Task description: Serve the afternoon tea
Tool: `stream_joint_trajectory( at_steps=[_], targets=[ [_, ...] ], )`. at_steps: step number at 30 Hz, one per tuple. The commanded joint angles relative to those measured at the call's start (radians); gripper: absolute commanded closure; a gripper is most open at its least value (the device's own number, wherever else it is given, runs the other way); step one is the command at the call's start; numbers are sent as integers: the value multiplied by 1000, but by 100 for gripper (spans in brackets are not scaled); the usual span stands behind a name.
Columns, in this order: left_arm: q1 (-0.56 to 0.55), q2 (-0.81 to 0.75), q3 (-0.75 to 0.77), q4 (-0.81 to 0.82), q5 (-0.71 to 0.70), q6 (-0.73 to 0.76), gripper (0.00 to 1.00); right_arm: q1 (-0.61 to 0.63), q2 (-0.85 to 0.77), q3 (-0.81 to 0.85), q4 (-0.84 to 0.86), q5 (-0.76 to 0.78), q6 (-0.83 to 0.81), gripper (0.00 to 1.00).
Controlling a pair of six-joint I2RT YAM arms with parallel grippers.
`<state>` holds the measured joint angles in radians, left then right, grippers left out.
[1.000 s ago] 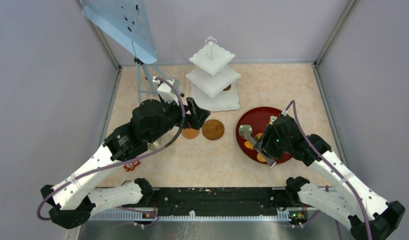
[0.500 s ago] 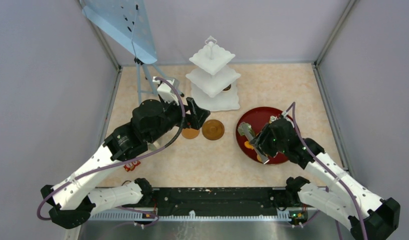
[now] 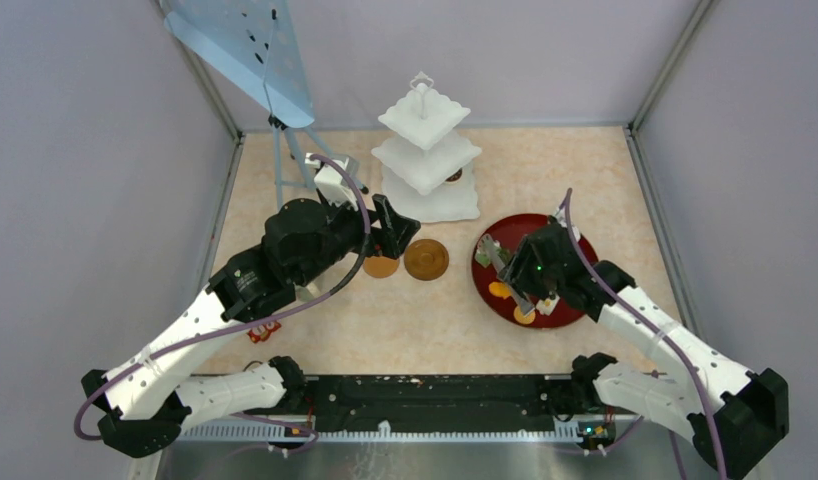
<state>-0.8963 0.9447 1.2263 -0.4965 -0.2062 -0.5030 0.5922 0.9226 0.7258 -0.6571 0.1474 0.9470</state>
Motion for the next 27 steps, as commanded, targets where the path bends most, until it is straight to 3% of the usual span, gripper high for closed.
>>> stream_joint_trajectory(
  at_steps=[1, 7, 20, 27],
  targets=[
    [4, -4, -4, 45, -2, -4, 1, -12, 33, 97, 28, -14, -100, 52],
    [4, -6, -13, 53, 7, -10, 1, -12, 135, 169, -48, -38, -177, 52],
    [4, -11, -27, 64, 11, -15, 1, -9, 166, 213, -132, -6, -234, 55],
    [4, -6, -23, 60, 11, -11, 1, 8, 178, 257, -186, 108, -305, 58]
  ],
)
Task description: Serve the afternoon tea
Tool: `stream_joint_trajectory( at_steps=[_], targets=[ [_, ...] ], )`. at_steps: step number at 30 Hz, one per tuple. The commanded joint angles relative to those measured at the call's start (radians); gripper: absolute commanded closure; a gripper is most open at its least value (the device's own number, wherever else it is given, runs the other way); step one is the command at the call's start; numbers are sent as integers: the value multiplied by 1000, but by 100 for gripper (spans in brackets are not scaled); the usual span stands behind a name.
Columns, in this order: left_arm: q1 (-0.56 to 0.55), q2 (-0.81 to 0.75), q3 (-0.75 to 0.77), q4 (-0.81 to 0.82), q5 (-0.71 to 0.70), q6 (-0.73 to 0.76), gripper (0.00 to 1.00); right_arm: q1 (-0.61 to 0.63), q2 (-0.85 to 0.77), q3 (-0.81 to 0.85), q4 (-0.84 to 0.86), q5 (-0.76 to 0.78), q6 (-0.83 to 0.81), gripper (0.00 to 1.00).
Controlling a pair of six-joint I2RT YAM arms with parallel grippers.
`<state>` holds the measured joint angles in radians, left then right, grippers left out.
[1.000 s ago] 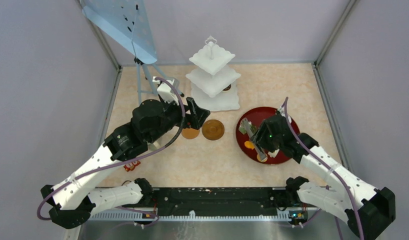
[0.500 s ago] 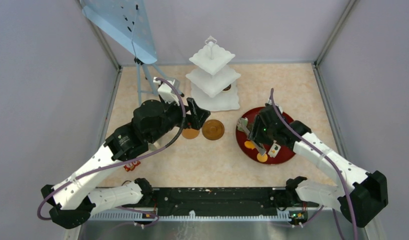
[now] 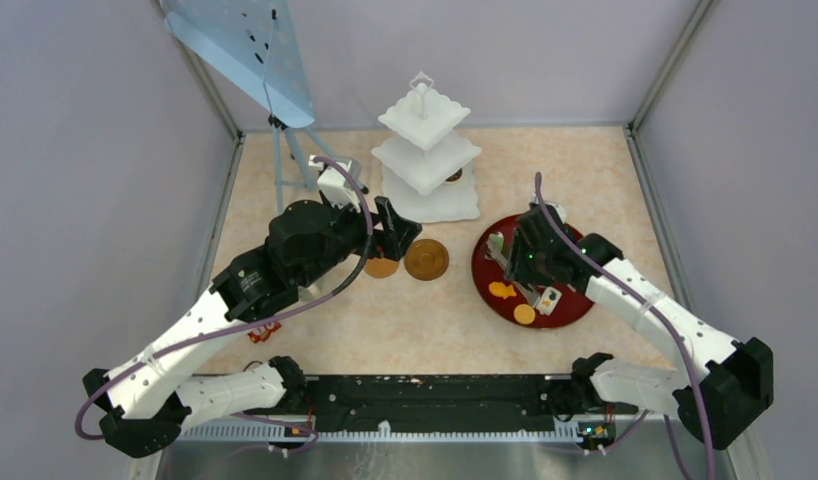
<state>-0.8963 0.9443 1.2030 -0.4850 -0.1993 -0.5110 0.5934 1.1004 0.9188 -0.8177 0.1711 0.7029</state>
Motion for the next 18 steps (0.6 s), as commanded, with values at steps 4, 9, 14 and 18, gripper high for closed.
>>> stream_joint_trajectory(
  at_steps=[4, 9, 14, 18],
  targets=[
    [4, 0, -2, 52, 9, -6, 1, 8, 15, 55, -20, 83, -104, 54],
    [5, 5, -3, 57, 11, -7, 1, 33, 27, 71, 2, 74, -111, 52],
    [5, 10, -5, 61, 13, -7, 1, 120, 102, 122, -52, 203, -82, 52],
    [5, 14, -4, 63, 22, -8, 1, 154, 150, 151, -96, 303, -54, 52]
  ],
)
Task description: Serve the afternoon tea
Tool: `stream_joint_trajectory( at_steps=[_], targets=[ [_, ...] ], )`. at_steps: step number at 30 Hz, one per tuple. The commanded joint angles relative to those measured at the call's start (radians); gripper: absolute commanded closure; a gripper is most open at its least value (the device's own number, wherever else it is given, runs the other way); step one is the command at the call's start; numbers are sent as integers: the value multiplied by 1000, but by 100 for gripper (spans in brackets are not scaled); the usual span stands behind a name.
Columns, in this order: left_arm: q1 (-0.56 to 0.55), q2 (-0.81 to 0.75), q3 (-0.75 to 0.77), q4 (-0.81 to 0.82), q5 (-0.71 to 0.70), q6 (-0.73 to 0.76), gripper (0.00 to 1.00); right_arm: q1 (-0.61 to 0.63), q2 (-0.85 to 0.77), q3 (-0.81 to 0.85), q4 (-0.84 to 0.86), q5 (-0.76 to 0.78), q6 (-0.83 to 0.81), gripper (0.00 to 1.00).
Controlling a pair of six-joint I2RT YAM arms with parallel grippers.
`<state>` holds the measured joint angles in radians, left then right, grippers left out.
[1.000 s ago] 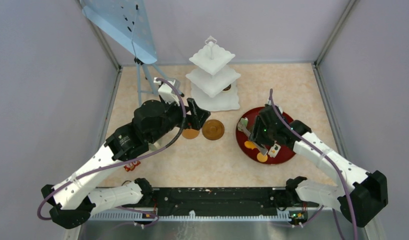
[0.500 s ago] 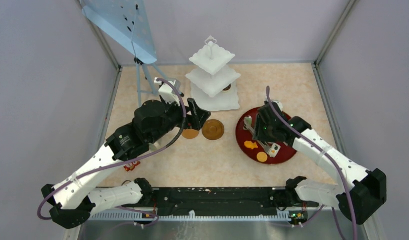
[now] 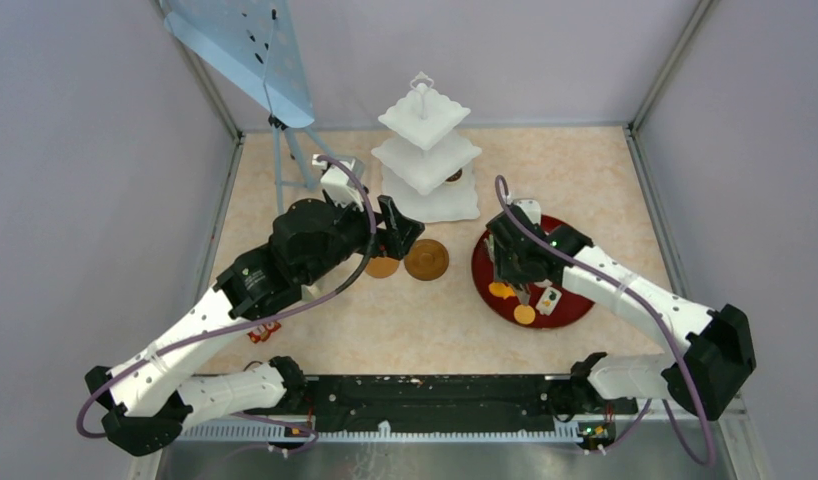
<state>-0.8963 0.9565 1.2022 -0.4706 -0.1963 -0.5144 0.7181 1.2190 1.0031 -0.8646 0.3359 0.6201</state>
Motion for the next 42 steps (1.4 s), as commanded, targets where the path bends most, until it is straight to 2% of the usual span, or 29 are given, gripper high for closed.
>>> stream_joint_trajectory(
  at_steps=[1, 11, 21, 25, 32, 38, 42],
  targets=[
    [5, 2, -3, 48, 19, -4, 1, 34, 39, 74, -59, 156, 32, 53],
    [5, -5, -4, 43, 10, -3, 1, 51, 87, 106, -59, 192, 16, 55],
    [5, -7, -9, 37, -5, -1, 1, 61, 72, 77, -29, 197, -13, 66],
    [5, -10, -9, 34, -9, -1, 1, 61, 36, 75, -43, 206, -23, 76],
    [5, -12, -9, 30, -22, -3, 1, 62, -84, 87, -16, 197, -116, 79],
    [5, -11, -8, 25, -37, 1, 1, 61, -102, 86, 98, 185, -183, 84],
    [5, -10, 0, 18, -43, 5, 1, 61, -75, 71, 278, 142, -259, 84]
  ],
)
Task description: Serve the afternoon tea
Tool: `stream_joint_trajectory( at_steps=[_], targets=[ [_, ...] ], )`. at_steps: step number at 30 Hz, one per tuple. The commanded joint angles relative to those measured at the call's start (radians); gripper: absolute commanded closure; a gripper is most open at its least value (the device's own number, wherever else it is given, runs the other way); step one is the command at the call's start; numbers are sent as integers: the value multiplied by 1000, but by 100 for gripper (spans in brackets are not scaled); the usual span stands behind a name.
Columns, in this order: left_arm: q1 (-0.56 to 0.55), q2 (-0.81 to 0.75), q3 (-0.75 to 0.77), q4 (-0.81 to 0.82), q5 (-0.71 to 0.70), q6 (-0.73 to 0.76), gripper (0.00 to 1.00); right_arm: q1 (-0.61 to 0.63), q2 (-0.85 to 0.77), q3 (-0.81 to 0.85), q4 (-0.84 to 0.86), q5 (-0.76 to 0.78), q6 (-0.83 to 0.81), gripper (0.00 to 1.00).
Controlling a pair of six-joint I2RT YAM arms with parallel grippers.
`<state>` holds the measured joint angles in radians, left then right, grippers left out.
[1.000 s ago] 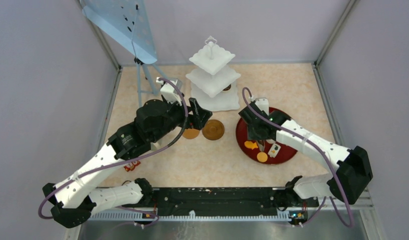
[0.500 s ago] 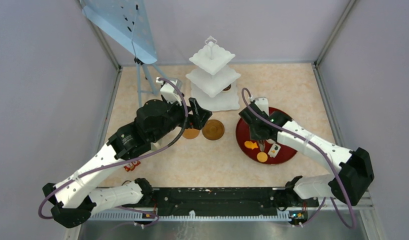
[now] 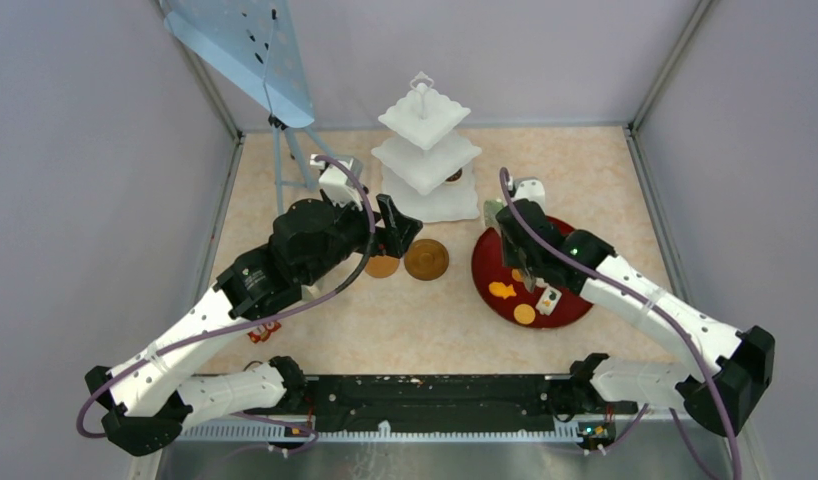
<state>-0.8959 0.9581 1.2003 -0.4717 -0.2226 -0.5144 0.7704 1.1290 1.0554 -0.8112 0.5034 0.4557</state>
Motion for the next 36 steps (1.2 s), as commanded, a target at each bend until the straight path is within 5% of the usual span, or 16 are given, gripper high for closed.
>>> stream_joint_trajectory(
  at_steps=[1, 17, 36],
  targets=[
    [5, -11, 4, 17, -19, 6, 1, 9, 34, 20, 261, -31, -120, 84],
    [4, -40, 8, -28, -68, 8, 1, -5, 378, 115, 496, -15, -233, 83],
    [5, -36, 18, -35, -87, 23, 1, -44, 479, 91, 587, 12, -292, 75]
  ],
)
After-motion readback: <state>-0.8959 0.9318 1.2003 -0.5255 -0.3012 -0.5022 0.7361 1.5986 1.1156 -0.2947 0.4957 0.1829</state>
